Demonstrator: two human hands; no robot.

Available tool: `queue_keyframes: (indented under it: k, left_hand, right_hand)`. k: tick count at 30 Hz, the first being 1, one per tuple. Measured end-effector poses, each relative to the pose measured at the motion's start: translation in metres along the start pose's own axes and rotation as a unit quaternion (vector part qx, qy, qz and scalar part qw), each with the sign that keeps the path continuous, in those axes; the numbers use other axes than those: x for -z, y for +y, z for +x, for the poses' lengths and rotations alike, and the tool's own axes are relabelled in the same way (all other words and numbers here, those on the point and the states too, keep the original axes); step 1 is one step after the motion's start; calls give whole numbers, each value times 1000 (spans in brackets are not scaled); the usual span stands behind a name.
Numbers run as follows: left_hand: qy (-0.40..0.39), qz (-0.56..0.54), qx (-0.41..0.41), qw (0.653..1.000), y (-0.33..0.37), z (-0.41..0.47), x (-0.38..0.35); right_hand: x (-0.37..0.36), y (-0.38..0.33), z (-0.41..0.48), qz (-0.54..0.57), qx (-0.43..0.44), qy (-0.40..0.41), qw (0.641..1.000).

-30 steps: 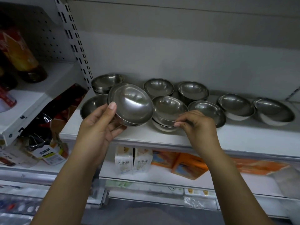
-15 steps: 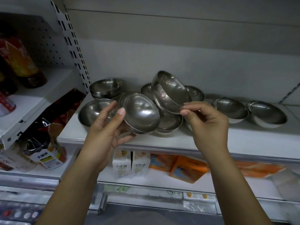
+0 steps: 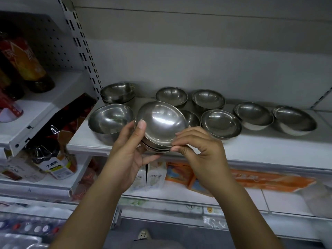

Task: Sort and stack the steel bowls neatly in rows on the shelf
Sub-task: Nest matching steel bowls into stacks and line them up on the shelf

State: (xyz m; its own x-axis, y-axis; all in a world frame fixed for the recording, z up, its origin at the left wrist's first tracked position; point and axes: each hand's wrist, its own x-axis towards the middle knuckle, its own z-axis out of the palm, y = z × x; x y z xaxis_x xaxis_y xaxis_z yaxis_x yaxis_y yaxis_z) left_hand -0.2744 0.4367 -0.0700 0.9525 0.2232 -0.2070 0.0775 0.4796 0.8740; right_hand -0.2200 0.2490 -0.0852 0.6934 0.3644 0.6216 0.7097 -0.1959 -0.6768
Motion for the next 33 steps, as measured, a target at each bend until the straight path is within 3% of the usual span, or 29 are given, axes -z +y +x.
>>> queue_keyframes:
  k: [4, 9, 12, 19, 22, 25, 33]
  left_hand:
    - [5, -20, 3, 1000, -7, -6, 3]
    - [51, -48, -23, 997, -11, -17, 14]
    - [68, -51, -37, 996, -12, -24, 21]
    - [93, -50, -25, 994, -23, -37, 30]
    - [97, -47, -19, 994, -25, -40, 34]
    - [96, -45, -14, 994, -27, -40, 38]
    - [101, -31, -1, 994, -19, -27, 42]
  right_hand:
    - [3, -3, -7, 30, -41, -26, 998]
    - [21, -1, -10, 114, -179, 14, 977]
    - [28, 17, -6, 38, -200, 20, 979]
    - [11, 45, 17, -142, -207, -120, 960]
    - [4, 54, 22, -218, -194, -140, 946]
    - [2, 52, 22, -212, -185, -101, 954]
    - [10, 22, 17, -72, -179, 85, 977]
